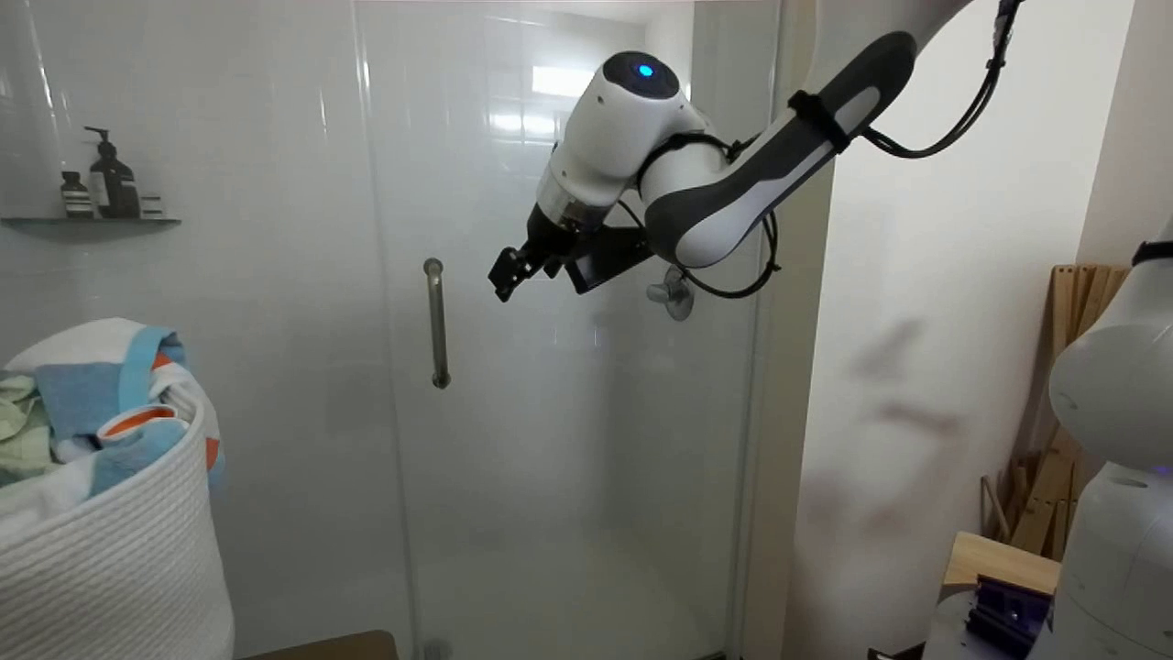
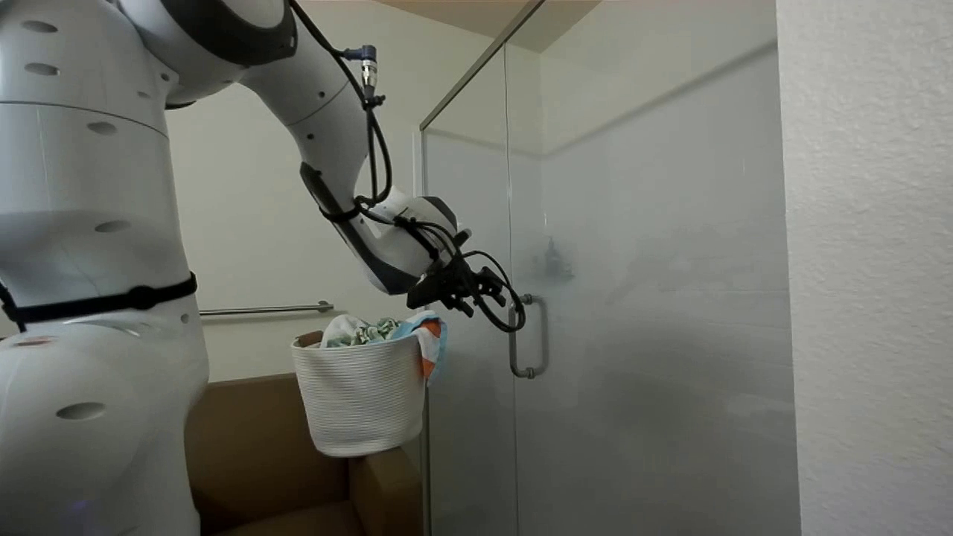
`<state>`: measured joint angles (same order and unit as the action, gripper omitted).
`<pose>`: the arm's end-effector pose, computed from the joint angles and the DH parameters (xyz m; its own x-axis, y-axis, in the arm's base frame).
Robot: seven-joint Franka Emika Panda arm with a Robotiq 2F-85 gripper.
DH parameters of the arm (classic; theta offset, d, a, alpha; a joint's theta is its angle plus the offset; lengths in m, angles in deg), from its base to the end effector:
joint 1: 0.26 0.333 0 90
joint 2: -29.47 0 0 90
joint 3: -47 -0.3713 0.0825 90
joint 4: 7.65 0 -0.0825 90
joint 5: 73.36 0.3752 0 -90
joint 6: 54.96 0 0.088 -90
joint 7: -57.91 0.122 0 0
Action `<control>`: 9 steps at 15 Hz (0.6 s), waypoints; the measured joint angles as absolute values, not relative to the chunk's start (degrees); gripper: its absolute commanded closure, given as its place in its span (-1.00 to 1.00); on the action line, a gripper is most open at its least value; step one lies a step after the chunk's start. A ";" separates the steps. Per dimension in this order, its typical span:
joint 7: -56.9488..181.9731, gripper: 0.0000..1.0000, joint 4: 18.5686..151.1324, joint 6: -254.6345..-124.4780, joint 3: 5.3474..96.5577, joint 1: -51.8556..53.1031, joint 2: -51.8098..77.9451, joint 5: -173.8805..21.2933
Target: Open the door
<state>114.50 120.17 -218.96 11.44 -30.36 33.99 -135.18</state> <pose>0.5386 0.1038 0.5048 0.6660 0.1689 0.7266 -0.0405 -0.9644 0.2613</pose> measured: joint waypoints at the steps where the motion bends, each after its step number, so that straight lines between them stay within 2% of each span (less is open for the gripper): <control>1: 117.79 -1.00 118.34 -218.80 10.60 -31.01 32.09 -139.82; 5: 132.67 -1.00 110.91 -216.76 9.62 -29.57 22.23 -158.58; 9: 146.48 -1.00 104.07 -209.51 9.99 -25.28 11.81 -176.63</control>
